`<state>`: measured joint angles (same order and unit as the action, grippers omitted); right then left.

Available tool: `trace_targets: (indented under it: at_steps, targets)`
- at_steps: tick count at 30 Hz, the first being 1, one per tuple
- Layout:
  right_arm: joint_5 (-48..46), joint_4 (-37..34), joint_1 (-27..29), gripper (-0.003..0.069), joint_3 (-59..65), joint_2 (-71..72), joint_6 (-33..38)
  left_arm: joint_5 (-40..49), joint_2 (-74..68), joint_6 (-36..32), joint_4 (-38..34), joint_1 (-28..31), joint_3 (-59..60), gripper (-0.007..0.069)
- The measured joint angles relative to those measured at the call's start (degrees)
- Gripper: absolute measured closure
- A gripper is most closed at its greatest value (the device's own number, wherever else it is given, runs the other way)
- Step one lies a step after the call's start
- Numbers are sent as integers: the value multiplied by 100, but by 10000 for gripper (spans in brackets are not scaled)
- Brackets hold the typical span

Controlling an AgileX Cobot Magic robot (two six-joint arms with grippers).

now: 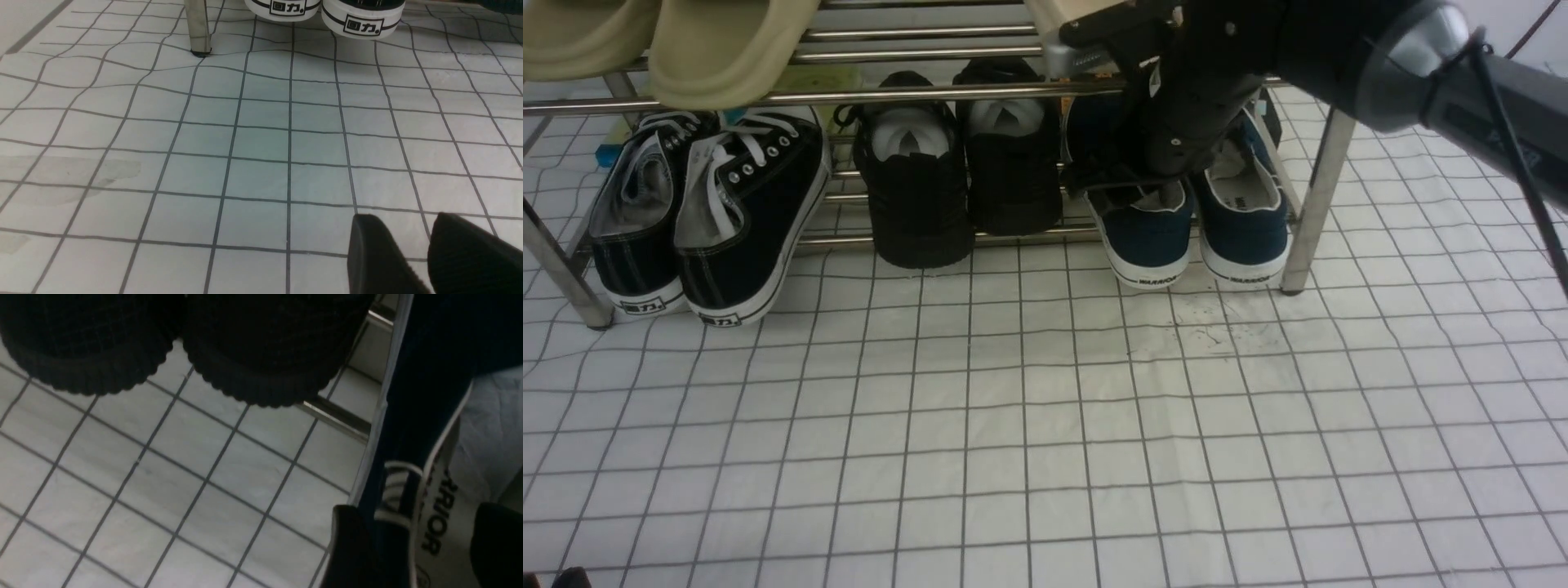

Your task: Take the shoes off the shelf with your hand from the white checkered tablecloth.

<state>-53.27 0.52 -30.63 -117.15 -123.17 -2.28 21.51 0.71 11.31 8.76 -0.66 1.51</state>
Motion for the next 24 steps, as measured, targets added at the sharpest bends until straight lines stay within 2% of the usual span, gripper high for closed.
trace_targets:
  at_steps: [3,5,6,8,9,10,11,16,24]
  targets:
    - [192,140,0,277,0,-164,0,0,0,0,0,0,-5,389]
    - [255,191,0,320,-4,-244,0,5,0,0,0,0,-5,389]
    - [249,191,0,358,-4,-268,0,5,0,0,0,0,-5,389]
    - [207,157,-4,482,-12,-282,0,5,0,0,0,0,-5,389]
    - [199,156,-4,495,-13,-282,0,5,0,0,0,0,-5,389]
    - [129,101,-12,583,-29,-276,-4,5,0,0,0,0,-5,389]
    - [45,78,-12,616,-29,-256,-4,5,0,0,0,0,-5,389]
    - [-365,21,-32,617,-29,-39,-7,5,0,0,0,0,-5,389]
    - [-1592,-144,-299,617,-29,646,-18,10,0,0,0,0,-5,389]
